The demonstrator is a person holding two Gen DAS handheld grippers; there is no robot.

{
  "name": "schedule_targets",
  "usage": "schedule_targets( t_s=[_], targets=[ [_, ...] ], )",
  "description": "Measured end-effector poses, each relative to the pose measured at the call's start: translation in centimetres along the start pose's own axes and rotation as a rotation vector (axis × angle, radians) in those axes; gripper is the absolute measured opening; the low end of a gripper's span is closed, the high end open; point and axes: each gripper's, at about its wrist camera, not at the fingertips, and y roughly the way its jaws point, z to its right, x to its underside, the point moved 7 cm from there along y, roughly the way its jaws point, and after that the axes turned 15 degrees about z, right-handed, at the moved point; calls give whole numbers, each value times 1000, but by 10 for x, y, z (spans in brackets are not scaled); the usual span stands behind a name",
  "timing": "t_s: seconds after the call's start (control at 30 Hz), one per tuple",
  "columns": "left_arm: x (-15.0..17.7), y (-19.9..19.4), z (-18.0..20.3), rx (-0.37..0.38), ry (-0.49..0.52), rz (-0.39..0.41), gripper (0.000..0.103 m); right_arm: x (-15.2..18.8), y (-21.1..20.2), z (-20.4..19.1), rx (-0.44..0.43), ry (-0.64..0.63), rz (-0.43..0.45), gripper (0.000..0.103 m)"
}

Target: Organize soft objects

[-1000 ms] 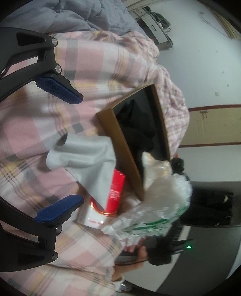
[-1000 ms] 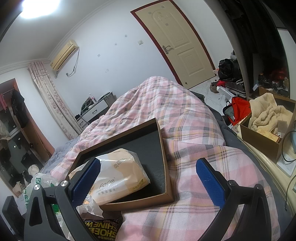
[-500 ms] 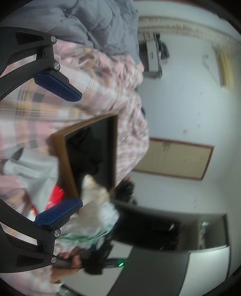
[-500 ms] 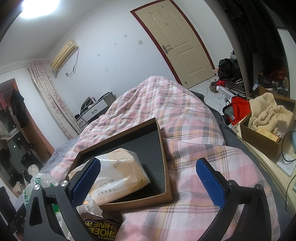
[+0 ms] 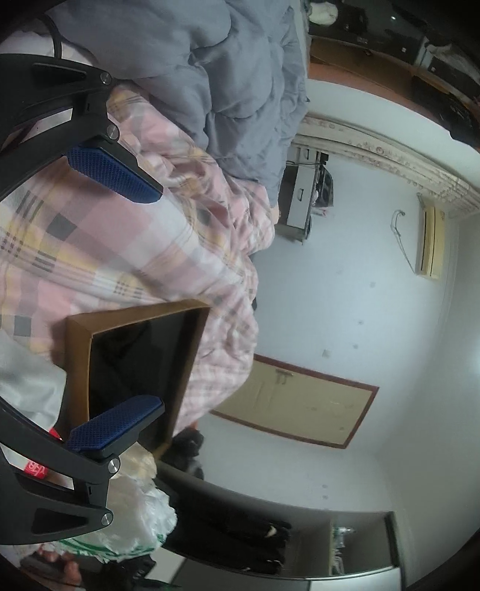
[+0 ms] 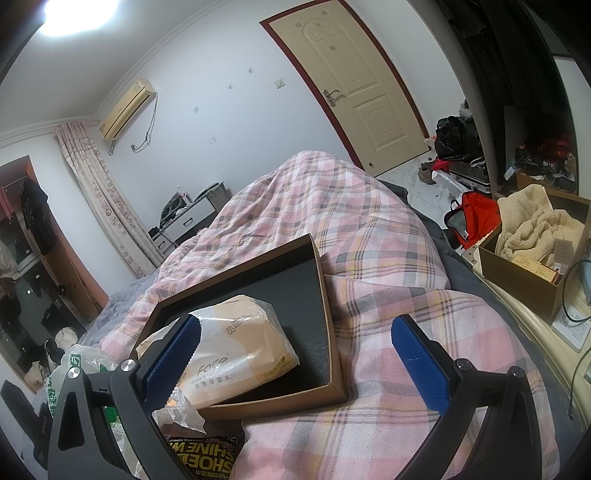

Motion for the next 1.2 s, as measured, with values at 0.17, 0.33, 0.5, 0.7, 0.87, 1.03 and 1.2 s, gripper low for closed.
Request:
schedule_targets(
  t_s=[0.17,0.33,0.5,0.7,0.87,1.03,1.2],
  targets=[
    [7,-1,12,4,71,-4,103,0,0,-1,0,2,0,103],
    [12,3,21,0,135,-13,103,0,0,0,0,2,0,103],
    [15,3,25,-2,164,-17,103,0,0,0,0,2,0,103],
    [17,6,26,-9,174,-33,103,0,0,0,0,3,0,103],
    [18,7,25,-11,176,-38,103,0,0,0,0,3,0,103],
    [20,8,24,-14,179,-44,103,0,-1,0,-1,3,0,103],
    [20,8,25,-15,179,-46,103,0,-1,0,0,4,0,103]
  ],
)
